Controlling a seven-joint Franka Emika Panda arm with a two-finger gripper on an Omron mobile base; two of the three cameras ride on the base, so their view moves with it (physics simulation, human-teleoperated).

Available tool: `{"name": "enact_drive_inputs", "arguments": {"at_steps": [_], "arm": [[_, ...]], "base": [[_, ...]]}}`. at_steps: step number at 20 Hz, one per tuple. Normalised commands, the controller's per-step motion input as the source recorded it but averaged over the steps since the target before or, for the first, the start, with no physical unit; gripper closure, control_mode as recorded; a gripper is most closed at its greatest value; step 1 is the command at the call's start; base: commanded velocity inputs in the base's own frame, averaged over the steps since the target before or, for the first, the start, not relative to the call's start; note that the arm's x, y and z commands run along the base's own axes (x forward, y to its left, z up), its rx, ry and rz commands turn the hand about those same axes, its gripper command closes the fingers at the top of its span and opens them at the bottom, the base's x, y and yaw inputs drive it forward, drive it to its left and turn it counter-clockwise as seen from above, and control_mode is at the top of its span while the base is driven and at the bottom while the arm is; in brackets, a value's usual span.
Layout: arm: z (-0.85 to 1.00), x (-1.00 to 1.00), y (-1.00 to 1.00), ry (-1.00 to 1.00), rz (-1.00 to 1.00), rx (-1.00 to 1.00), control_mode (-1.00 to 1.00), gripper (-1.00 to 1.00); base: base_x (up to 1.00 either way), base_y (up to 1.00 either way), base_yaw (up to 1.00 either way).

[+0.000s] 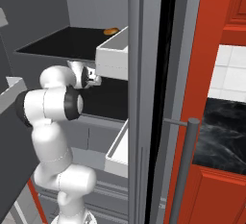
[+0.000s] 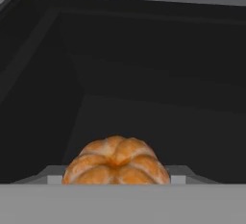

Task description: Pick the tangerine and mango from the fridge and place them on the plate next to the blender to make a fruit smoothie.

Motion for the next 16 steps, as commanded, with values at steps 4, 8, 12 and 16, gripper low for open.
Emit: {"name": "enact_drive_inputs", "arguments": {"at_steps": [4, 8, 12, 16], "arm": [[-0.34, -0.79, 0.00, -0.21, -0.02, 0.01, -1.00, 1.00], [-0.37, -1.00, 0.00, -0.24, -0.03, 0.01, -1.00, 1.00], [0.17, -1.00, -0.03, -0.05, -0.02, 0.01, -1.00, 1.00], [0.75, -0.94, -0.14, 0.02, -0.01, 0.00, -1.00, 1.00]], "base": [[0.00, 0.00, 0.00], [0.00, 0.00, 0.00], [0.00, 0.00, 0.00], [0.00, 0.00, 0.00]]}}
